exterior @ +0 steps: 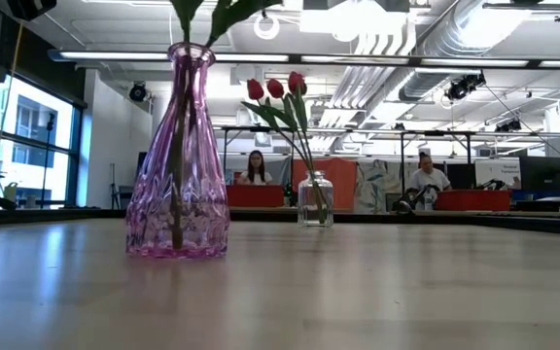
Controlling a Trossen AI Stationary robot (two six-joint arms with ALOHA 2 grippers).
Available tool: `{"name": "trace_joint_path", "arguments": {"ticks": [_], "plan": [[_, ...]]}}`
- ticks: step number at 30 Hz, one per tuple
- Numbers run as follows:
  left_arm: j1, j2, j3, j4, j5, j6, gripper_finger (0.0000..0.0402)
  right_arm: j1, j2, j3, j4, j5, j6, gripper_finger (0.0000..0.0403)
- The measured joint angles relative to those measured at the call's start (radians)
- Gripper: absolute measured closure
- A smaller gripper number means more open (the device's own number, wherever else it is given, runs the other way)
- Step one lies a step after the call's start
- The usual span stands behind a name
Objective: Sort flowers into vase by color
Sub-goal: Return to Home Position
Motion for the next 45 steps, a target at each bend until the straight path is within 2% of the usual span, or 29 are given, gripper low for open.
{"name": "trace_joint_path", "arguments": {"ticks": [4,8,12,18,21,23,25,28,30,34,35,42,45], "plan": [[0.000,0.000,0.000,0.000,0.000,0.000,0.0143,0.021,-0.079,0.000,-0.213,-0.005,0.008,0.0119],[0.000,0.000,0.000,0.000,0.000,0.000,0.0143,0.036,-0.163,0.000,-0.416,-0.019,0.099,0.0089],[0.000,0.000,0.000,0.000,0.004,0.000,0.0143,0.048,-0.234,0.000,-0.548,-0.077,0.167,0.0082],[0.000,-0.001,0.000,0.010,0.104,0.000,0.0143,0.079,-0.331,0.000,-0.610,-0.189,0.181,0.0091],[0.000,0.000,0.000,0.010,0.088,0.020,0.0143,0.099,-0.381,0.000,-0.666,-0.197,0.179,0.0122],[0.002,0.000,0.000,0.010,0.052,0.053,0.0147,0.108,-0.419,0.000,-0.711,-0.196,0.180,0.0165],[0.010,0.000,0.000,0.011,-0.001,0.098,0.0162,0.115,-0.463,0.000,-0.758,-0.189,0.180,0.0225],[0.051,-0.013,-0.002,0.009,-0.040,0.182,0.0207,0.118,-0.522,0.000,-0.841,-0.144,0.169,0.0343],[0.099,-0.036,-0.012,0.009,-0.038,0.239,0.0253,0.115,-0.557,0.000,-0.906,-0.133,0.176,0.0385],[0.226,-0.119,-0.063,0.011,0.039,0.336,0.0369,0.084,-0.603,0.000,-1.013,-0.102,0.232,0.0380],[0.258,-0.145,-0.081,0.019,0.066,0.358,0.0385,0.073,-0.608,0.000,-1.043,-0.102,0.247,0.0386],[0.477,-0.369,-0.261,0.259,0.308,0.554,0.0399,-0.009,-0.619,-0.002,-1.299,-0.161,0.399,0.0401],[0.559,-0.447,-0.357,0.342,0.392,0.571,0.0400,-0.050,-0.639,-0.062,-1.314,-0.219,0.458,0.0401]]}}
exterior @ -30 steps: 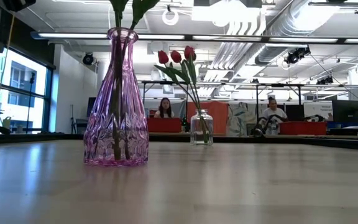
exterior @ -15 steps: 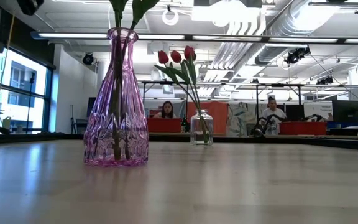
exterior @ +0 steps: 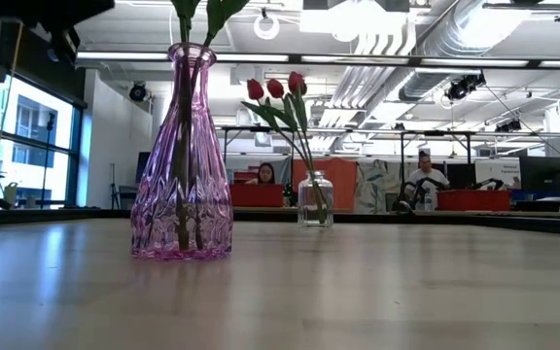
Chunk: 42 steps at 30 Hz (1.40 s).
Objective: Sort flowers into vase by color
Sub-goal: Return to Home Position
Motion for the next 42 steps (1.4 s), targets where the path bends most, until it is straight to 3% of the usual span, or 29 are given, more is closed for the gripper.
{"name": "trace_joint_path", "arguments": {"ticks": [8,13,21,26,34,42], "plan": [[0.163,-0.128,-0.194,0.065,0.120,-0.075,0.0401,-0.111,-0.202,-0.321,0.287,-0.171,0.063,0.0402],[0.217,-0.150,-0.273,0.064,0.171,-0.128,0.0401,-0.154,-0.349,-0.543,0.458,-0.206,0.085,0.0402],[0.242,-0.150,-0.350,0.165,0.175,-0.119,0.0401,-0.165,-0.558,-0.755,0.587,-0.236,0.031,0.0403],[0.242,-0.142,-0.355,0.166,0.151,-0.067,0.0401,-0.225,-0.659,-0.849,0.633,-0.348,0.035,0.0403],[0.242,-0.142,-0.355,0.167,0.147,-0.067,0.0401,-0.312,-0.721,-0.973,0.775,-0.500,-0.033,0.0403],[0.242,-0.142,-0.355,0.168,0.146,-0.067,0.0401,-0.368,-0.719,-1.186,1.114,-0.516,-0.071,0.0403]]}}
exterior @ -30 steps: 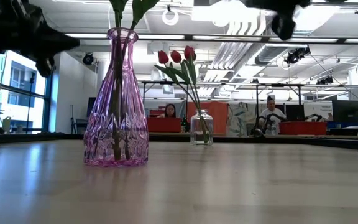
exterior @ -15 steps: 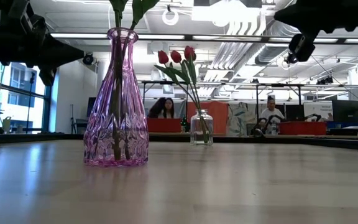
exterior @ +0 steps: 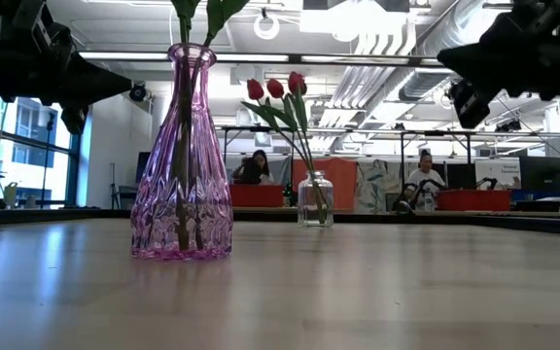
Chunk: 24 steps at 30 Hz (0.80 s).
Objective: Sort flowers into vase by color
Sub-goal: Return to Home Position
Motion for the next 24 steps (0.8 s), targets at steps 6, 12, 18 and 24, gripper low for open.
{"name": "trace_joint_path", "arguments": {"ticks": [6,12,18,24], "plan": [[0.000,0.000,0.000,0.000,0.000,0.000,0.0401,-0.049,0.000,-0.037,0.020,-0.078,-0.083,0.0403],[0.000,0.000,0.000,0.000,0.000,0.000,0.0401,-0.061,0.000,-0.037,-0.011,-0.088,-0.149,0.0403],[0.000,0.000,0.000,0.000,0.000,0.000,0.0401,-0.061,0.000,-0.037,-0.050,-0.086,-0.149,0.0403],[-0.001,-0.008,0.002,0.004,0.000,0.000,0.0401,-0.061,-0.002,-0.037,-0.080,-0.085,-0.149,0.0403]]}}
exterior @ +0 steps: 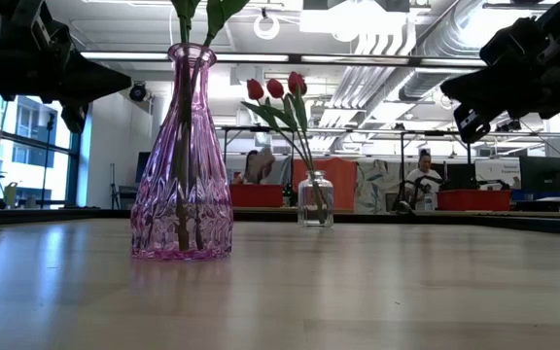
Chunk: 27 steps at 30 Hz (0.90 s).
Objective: Sort flowers into vase by color
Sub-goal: Return to Home Position
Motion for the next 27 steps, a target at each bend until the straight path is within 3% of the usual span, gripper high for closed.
{"name": "trace_joint_path", "arguments": {"ticks": [3,10,16,27], "plan": [[0.000,0.000,0.001,-0.003,0.000,0.000,0.0401,0.009,-0.063,0.000,-0.065,0.001,0.000,0.0403],[0.000,0.000,0.001,-0.003,0.000,0.000,0.0401,0.018,-0.353,0.000,-0.337,0.001,0.000,0.0403],[0.000,0.000,0.000,-0.003,0.000,0.000,0.0401,0.018,-0.540,0.000,-0.453,0.001,0.000,0.0402],[0.000,0.000,-0.007,0.014,0.000,0.000,0.0401,0.018,-0.560,0.000,-0.473,0.001,0.000,0.0402]]}}
